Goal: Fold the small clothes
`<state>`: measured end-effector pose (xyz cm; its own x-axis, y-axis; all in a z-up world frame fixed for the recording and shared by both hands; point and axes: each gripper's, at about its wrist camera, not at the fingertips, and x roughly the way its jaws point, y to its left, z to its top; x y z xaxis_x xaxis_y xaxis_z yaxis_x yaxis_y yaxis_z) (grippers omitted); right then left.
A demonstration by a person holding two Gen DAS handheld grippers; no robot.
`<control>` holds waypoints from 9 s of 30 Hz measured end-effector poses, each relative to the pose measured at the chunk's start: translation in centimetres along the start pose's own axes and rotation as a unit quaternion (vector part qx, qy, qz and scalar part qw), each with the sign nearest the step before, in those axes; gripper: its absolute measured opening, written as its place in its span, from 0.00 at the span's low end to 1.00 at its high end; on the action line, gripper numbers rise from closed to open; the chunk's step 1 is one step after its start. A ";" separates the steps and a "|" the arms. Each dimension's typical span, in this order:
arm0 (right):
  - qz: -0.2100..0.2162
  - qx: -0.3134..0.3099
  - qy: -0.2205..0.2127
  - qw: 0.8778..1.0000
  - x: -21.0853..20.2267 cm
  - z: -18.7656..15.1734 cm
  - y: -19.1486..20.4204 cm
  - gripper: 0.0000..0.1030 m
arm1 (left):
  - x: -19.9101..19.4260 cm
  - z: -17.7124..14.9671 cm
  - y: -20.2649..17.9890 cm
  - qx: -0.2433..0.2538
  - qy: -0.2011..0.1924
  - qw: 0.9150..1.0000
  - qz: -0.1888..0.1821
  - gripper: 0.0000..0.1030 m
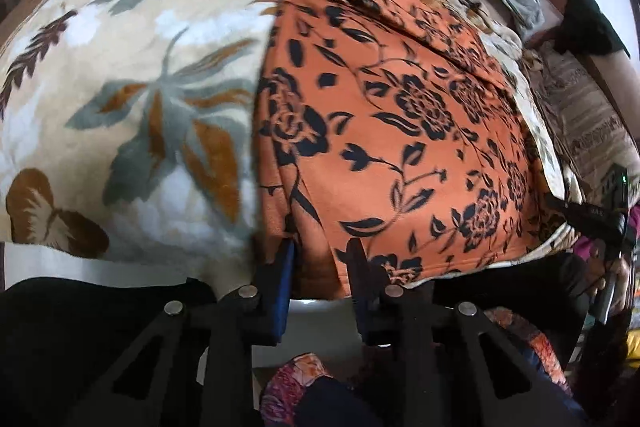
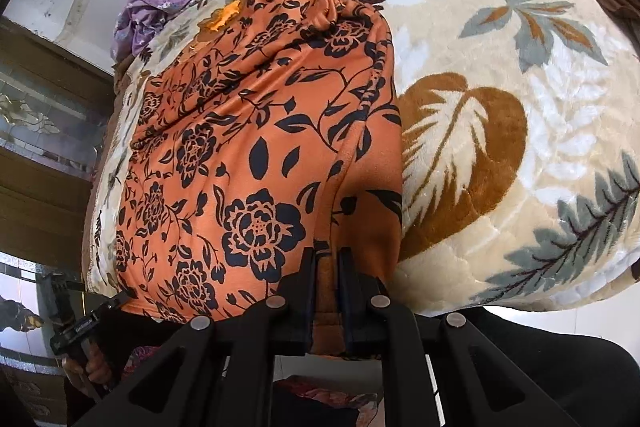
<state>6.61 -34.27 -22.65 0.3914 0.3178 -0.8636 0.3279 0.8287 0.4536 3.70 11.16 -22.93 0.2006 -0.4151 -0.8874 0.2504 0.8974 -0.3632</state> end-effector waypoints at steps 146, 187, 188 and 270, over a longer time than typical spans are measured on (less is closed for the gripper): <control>0.023 -0.190 -0.045 0.981 22.4 26.7 28.8 0.47 | 5.7 29.8 3.2 -0.130 -0.175 0.955 0.201 0.88; 0.001 0.000 -0.153 0.988 7.5 19.8 7.4 0.45 | 0.6 24.0 -17.0 0.110 -0.296 0.923 0.218 0.88; 0.004 -0.001 -0.159 0.987 7.2 19.8 7.5 0.45 | 0.4 23.7 -17.2 0.107 -0.296 0.924 0.218 0.88; -0.009 0.023 -0.100 0.995 11.2 19.3 8.1 0.53 | 9.6 24.7 -9.4 0.066 -0.167 0.952 0.249 0.88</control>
<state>30.25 -32.88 -24.36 0.5462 0.2011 -0.8132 0.3744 0.8098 0.4518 26.66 -4.97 -21.00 0.6108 0.0132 -0.7917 0.1576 0.9778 0.1378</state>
